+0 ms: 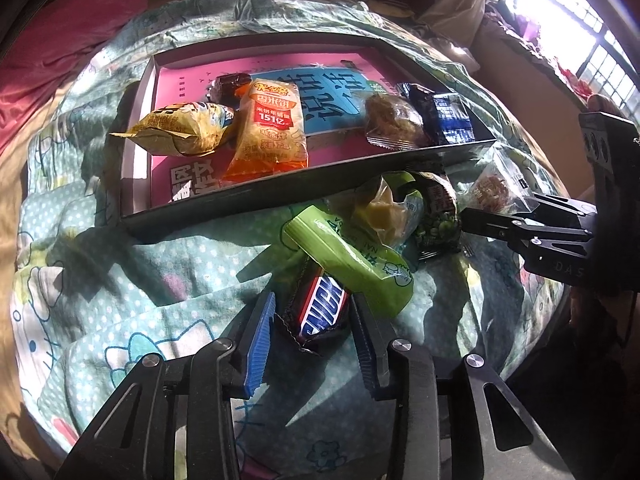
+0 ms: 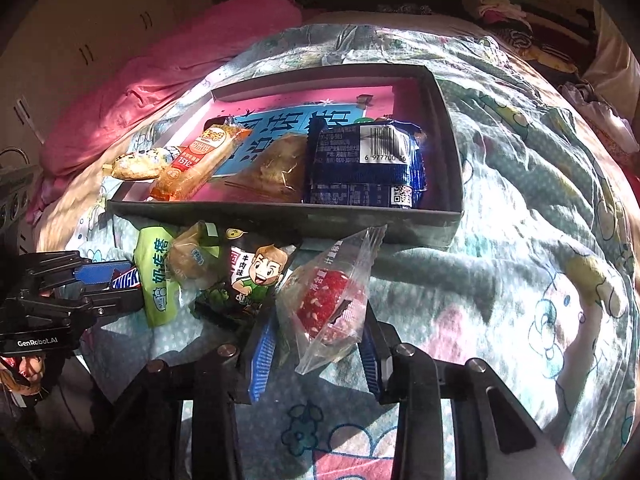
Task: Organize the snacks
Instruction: 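Grasp the Snickers bar with the left tool while the right grasps the clear red-candy bag, then lift and carry the Snickers bar and candy bag over the tray with both tools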
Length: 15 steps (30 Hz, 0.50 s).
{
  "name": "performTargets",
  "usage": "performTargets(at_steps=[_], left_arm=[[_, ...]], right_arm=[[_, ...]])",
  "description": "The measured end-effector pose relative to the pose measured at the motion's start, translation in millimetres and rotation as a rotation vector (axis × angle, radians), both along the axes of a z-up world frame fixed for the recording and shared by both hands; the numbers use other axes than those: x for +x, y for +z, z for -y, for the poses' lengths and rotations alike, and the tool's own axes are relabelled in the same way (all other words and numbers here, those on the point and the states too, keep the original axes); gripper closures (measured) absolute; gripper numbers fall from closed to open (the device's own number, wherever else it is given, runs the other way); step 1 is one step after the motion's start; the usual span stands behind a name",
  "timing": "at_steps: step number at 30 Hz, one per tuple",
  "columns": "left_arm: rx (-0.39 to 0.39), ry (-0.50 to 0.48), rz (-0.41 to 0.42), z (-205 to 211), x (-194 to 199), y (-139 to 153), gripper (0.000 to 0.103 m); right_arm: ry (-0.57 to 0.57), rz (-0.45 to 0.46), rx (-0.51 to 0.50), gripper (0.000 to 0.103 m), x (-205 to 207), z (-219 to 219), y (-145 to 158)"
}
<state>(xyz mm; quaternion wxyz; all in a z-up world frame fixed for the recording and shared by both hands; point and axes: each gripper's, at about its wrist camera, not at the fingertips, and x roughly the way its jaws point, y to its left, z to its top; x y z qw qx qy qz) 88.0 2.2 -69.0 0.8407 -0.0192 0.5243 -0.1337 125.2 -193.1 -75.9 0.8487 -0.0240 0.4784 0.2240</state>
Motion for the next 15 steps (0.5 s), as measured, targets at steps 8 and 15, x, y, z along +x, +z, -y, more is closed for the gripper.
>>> performTargets(at_steps=[8, 15], left_arm=[[0.015, 0.003, 0.001, 8.0, 6.2, -6.1, 0.069], [-0.018, 0.014, 0.007, 2.0, 0.5, -2.8, 0.071]], right_arm=[[0.014, 0.0, -0.021, 0.068, 1.9, -8.4, -3.9], [-0.02, -0.019, 0.05, 0.069, 4.6, 3.5, -1.0]])
